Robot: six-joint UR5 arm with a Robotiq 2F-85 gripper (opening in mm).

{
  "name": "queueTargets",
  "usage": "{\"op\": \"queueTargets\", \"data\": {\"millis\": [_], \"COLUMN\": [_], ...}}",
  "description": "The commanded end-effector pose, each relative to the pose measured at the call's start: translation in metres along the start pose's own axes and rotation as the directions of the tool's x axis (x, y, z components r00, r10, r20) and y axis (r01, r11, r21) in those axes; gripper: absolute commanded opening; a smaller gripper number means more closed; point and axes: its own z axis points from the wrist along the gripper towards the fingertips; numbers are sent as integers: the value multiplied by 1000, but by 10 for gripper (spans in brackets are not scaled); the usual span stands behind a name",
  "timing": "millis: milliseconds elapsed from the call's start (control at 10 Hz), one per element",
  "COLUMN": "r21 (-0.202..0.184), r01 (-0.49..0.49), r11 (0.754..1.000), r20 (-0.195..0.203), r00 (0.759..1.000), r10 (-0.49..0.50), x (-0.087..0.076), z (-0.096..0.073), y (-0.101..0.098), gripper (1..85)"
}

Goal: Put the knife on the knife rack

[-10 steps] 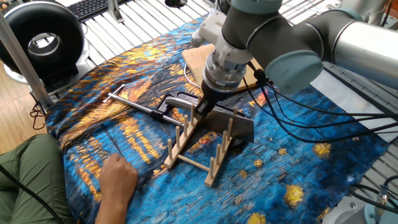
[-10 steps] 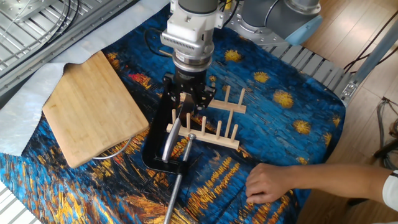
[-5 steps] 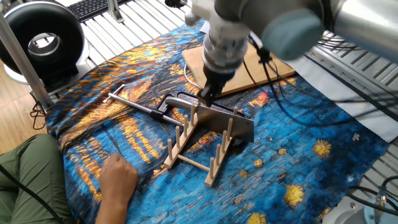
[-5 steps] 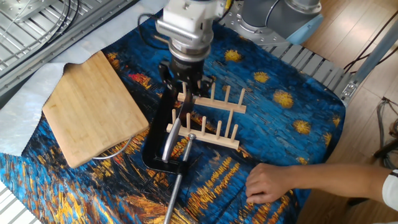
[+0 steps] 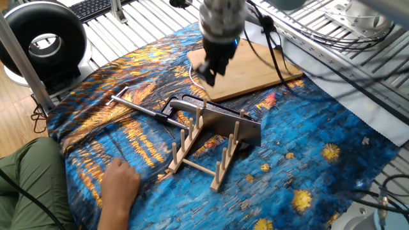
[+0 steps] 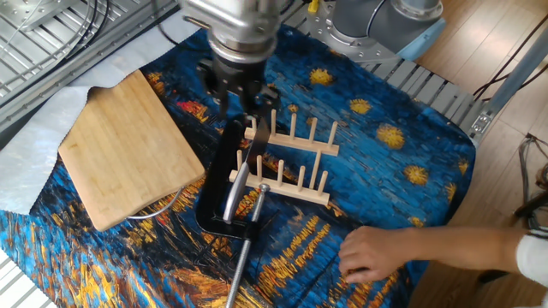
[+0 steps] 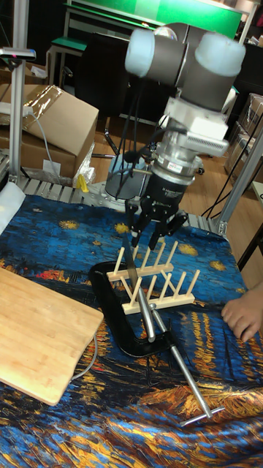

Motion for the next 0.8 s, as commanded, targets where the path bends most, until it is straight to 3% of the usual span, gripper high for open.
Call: {"op": "queueTargets", "data": {"millis": [0,200,400,700], "r21": [3,53,69,-5], "r01": [-57,-120,-204,-280], "r11": [998,991,977,960], "r20": [-12,-44,-77,-63], "r00": [998,992,975,958], "r10": [58,122,209,279], "x": [-21,-10,0,-5], "z": [-19,-19,-17,-14], "y": [-31,-49,-54,-39], "gripper": [393,380,353,327]}}
